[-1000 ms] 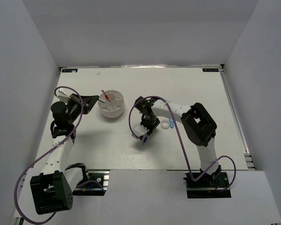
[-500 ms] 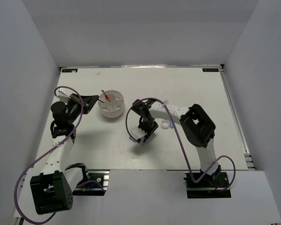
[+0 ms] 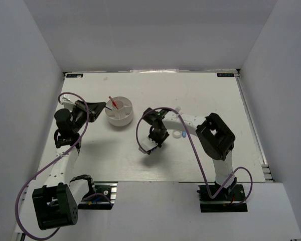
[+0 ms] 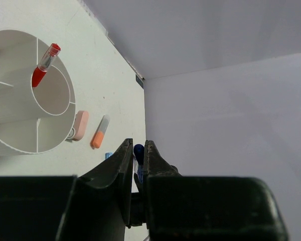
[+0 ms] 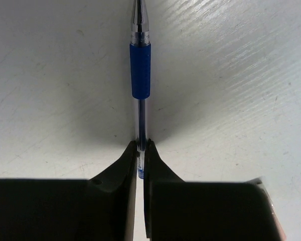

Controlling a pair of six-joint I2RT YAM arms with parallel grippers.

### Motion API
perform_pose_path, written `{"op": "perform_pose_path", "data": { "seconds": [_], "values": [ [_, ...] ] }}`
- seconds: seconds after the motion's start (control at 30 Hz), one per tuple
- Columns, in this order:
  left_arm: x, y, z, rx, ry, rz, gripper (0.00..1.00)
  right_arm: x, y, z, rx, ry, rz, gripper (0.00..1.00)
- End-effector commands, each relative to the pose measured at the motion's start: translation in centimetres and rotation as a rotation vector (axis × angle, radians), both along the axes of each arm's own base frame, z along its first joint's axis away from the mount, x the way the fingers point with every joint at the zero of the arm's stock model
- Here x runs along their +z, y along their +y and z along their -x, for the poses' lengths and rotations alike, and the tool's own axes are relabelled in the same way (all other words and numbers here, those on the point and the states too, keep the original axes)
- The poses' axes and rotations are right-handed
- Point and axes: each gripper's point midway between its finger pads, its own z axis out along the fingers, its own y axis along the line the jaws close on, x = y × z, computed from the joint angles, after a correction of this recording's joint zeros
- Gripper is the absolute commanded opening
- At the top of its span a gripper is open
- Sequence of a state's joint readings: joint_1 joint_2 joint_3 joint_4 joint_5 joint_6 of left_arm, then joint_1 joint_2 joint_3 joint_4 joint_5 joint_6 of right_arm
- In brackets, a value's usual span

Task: Sort the stationery into containers
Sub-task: Pick up the pen from the center of the board.

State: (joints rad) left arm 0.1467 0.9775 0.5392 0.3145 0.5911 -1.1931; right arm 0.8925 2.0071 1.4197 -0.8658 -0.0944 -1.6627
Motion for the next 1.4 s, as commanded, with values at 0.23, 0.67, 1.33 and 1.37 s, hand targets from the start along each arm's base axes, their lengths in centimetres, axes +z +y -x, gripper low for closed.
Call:
{"op": "perform_pose_path", "data": {
  "seconds": [0.23, 0.67, 1.33, 1.37],
  "values": [
    [2.5, -0.5, 0.6, -0.027, -0.095, -0.036, 0.0, 1.8, -0.2, 6.4, -0.162, 0.285, -0.042, 0.0],
    [9.3, -2.7, 3.1, -0.209, -0.419, -0.17, 0.0, 16.3, 2.9, 9.1, -0.777, 0.632, -0.347, 0.0],
    [10.5, -6.2, 8.9, -0.534, -0.609, -0.22, 0.0, 27.5, 8.2, 7.7, -0.99, 1.109, -0.503, 0.0],
    [10.5, -5.9, 8.6, -0.518, -0.6, -0.217, 0.0, 27.9, 8.5, 7.7, -0.98, 1.121, -0.512, 0.0]
  ]
}}
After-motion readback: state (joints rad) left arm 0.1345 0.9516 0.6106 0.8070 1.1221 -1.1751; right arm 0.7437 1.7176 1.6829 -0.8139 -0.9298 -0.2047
